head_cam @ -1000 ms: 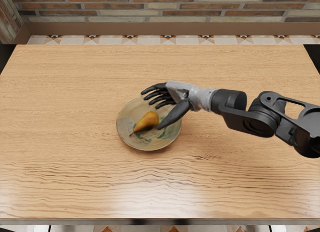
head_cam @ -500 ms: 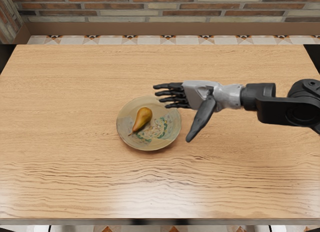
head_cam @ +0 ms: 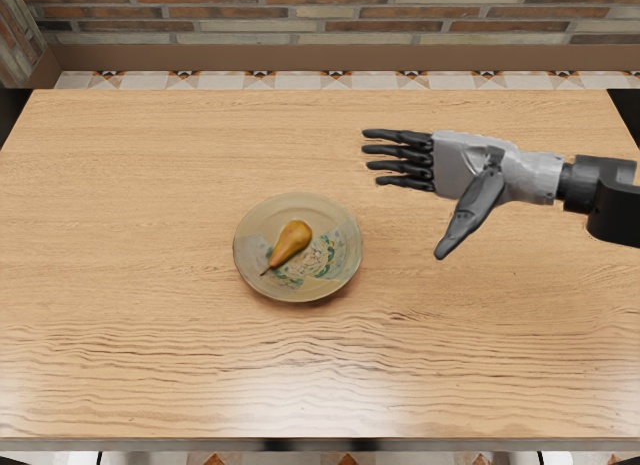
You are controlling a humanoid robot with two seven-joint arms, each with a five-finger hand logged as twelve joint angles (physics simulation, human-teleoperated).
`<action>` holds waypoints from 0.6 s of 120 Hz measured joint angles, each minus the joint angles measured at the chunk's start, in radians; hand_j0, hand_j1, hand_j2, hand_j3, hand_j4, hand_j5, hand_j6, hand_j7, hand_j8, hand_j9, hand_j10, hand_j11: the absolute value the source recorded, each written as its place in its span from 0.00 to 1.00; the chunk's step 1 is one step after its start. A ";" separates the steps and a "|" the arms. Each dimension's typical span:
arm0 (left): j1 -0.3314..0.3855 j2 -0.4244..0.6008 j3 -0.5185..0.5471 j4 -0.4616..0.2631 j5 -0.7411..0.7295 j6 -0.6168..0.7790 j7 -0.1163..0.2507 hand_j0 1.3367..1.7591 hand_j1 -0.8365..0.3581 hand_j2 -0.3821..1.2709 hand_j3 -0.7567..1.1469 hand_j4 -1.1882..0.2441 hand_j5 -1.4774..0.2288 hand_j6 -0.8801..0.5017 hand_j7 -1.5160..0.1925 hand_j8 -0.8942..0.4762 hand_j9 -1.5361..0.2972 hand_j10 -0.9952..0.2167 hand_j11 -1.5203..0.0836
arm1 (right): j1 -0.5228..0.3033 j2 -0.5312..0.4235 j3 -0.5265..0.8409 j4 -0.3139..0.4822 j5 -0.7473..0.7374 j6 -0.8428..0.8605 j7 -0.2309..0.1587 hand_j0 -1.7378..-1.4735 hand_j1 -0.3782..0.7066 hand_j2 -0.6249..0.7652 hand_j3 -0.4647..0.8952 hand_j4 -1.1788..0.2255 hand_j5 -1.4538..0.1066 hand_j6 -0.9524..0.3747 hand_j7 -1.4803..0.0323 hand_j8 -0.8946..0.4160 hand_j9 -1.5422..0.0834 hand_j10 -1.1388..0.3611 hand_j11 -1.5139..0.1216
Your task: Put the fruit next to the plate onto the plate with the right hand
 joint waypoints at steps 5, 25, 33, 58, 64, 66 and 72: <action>0.000 0.000 0.000 0.000 0.000 0.000 0.000 0.76 0.97 0.23 0.40 0.81 0.85 0.62 0.87 0.64 0.82 0.80 0.93 | -0.002 -0.026 0.000 -0.001 0.012 0.000 0.006 0.30 0.03 0.45 0.34 0.84 0.93 0.72 0.98 0.68 0.95 0.76 0.92; 0.000 0.000 0.000 0.000 0.000 0.000 0.000 0.76 0.97 0.23 0.40 0.81 0.85 0.62 0.87 0.64 0.82 0.80 0.93 | -0.011 -0.117 -0.004 -0.005 0.042 0.001 0.015 0.30 0.03 0.45 0.34 0.84 0.93 0.72 0.98 0.68 0.95 0.76 0.92; 0.000 0.000 0.000 0.000 0.000 0.000 0.000 0.76 0.97 0.23 0.40 0.81 0.85 0.62 0.87 0.64 0.82 0.80 0.93 | -0.014 -0.134 -0.007 -0.011 0.046 0.001 0.016 0.30 0.03 0.45 0.34 0.84 0.93 0.72 0.98 0.68 0.95 0.76 0.93; 0.000 0.000 0.000 0.000 0.000 0.000 0.000 0.76 0.97 0.23 0.40 0.81 0.85 0.62 0.87 0.64 0.82 0.80 0.93 | -0.037 -0.147 -0.012 -0.027 0.049 0.001 0.017 0.30 0.03 0.45 0.34 0.84 0.93 0.72 0.98 0.68 0.95 0.76 0.93; -0.001 0.000 0.000 0.000 0.000 0.000 0.000 0.76 0.97 0.23 0.40 0.81 0.85 0.62 0.87 0.64 0.82 0.80 0.93 | -0.041 -0.147 -0.012 -0.028 0.049 0.001 0.017 0.30 0.03 0.45 0.34 0.84 0.93 0.72 0.98 0.68 0.95 0.76 0.93; -0.001 0.000 0.000 0.000 0.000 0.000 0.000 0.76 0.97 0.23 0.40 0.81 0.85 0.62 0.87 0.64 0.82 0.80 0.93 | -0.042 -0.147 -0.012 -0.028 0.049 0.001 0.017 0.30 0.03 0.45 0.34 0.84 0.93 0.72 0.98 0.68 0.95 0.76 0.93; 0.000 0.000 0.000 -0.001 0.000 0.000 0.000 0.76 0.97 0.23 0.40 0.81 0.85 0.62 0.87 0.64 0.82 0.80 0.93 | -0.045 -0.148 -0.012 -0.029 0.050 0.001 0.017 0.30 0.03 0.45 0.34 0.84 0.93 0.72 0.98 0.68 0.95 0.76 0.93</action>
